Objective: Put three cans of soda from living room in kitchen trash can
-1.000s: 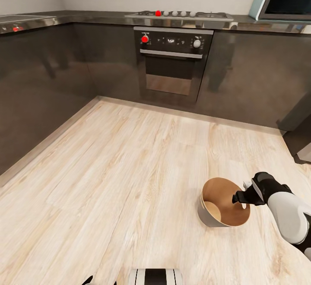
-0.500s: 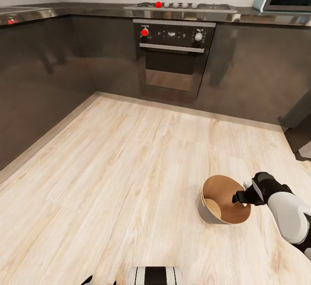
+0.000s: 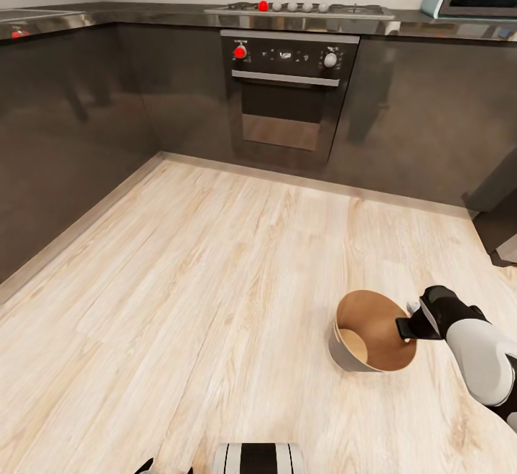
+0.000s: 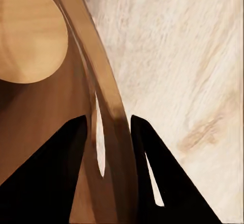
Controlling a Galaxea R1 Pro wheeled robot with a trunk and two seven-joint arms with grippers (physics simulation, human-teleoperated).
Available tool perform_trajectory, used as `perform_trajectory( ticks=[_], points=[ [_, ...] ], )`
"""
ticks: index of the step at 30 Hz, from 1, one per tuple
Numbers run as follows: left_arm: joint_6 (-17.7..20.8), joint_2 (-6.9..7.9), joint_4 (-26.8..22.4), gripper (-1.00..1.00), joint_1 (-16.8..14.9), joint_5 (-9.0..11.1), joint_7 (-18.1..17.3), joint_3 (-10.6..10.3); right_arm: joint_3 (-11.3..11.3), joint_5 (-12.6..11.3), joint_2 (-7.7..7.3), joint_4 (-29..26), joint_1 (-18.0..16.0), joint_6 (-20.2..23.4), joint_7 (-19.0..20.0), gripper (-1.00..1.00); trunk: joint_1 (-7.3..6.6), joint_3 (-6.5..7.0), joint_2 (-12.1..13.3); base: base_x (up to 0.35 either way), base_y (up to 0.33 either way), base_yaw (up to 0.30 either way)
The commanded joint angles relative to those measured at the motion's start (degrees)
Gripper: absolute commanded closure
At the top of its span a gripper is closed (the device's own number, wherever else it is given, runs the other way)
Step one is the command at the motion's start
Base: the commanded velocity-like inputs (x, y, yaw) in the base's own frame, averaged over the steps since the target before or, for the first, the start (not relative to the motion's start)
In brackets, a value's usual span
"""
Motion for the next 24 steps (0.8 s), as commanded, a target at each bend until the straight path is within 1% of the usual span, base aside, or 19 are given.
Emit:
perform_trajectory(
  ticks=[1, 20, 24],
  points=[
    [0.00, 0.00, 0.01, -1.00, -0.01, 0.00, 0.00, 0.01, -0.71, -2.65, 0.11, 0.21, 0.05, 0.34, 0.25, 1.00, 0.01, -0.01, 0.01, 0.000, 0.000, 0.000],
    [-0.01, 0.00, 0.09, -1.00, -0.01, -0.16, 0.13, 0.05, -0.62, -2.62, 0.11, 0.42, 0.17, 0.34, 0.45, 1.00, 0.01, -0.01, 0.01, 0.000, 0.000, 0.000],
    [0.06, 0.00, 0.17, -1.00, -0.16, -0.24, 1.21, -0.08, -0.66, -2.66, 0.13, 0.25, 0.74, 0.33, 0.48, 1.00, -0.09, 0.88, 0.06, 0.000, 0.000, 0.000]
  ],
)
